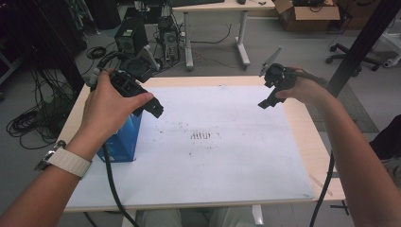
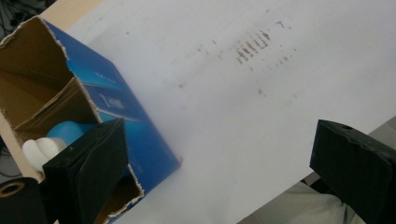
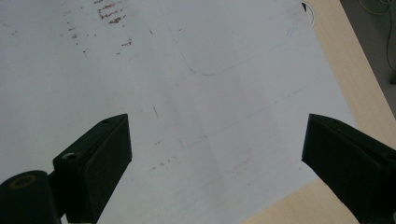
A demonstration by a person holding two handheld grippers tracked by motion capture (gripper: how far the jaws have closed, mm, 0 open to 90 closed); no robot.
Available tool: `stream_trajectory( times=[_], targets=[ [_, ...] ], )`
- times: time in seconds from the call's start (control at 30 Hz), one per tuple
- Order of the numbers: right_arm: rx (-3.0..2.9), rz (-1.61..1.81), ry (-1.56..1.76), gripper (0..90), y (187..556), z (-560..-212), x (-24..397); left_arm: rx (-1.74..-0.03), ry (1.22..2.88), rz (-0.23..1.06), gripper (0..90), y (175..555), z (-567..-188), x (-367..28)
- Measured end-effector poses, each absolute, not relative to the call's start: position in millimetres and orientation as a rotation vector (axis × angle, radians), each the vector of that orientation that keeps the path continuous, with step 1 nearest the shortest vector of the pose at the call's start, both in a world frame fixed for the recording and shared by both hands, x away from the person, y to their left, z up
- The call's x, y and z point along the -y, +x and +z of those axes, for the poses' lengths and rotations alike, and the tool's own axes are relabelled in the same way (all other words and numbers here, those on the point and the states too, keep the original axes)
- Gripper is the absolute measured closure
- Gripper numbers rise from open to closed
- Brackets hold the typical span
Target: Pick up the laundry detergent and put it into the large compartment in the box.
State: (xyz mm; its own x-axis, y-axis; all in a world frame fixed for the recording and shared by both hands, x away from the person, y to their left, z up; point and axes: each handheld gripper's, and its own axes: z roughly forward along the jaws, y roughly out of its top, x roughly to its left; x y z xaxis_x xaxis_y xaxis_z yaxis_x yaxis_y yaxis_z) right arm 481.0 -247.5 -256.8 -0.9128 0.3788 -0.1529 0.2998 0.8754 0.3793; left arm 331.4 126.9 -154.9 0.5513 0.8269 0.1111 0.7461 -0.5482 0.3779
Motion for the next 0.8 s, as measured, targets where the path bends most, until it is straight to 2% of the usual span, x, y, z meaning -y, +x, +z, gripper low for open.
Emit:
stream_trajectory(
  times=[0.8],
  targets=[
    [-2.823, 0.521, 0.515, 8.2, 480.9, -258.2, 244.1, -1.158, 2.571, 0.311, 4.8, 324.2, -166.6, -92.5]
  ],
)
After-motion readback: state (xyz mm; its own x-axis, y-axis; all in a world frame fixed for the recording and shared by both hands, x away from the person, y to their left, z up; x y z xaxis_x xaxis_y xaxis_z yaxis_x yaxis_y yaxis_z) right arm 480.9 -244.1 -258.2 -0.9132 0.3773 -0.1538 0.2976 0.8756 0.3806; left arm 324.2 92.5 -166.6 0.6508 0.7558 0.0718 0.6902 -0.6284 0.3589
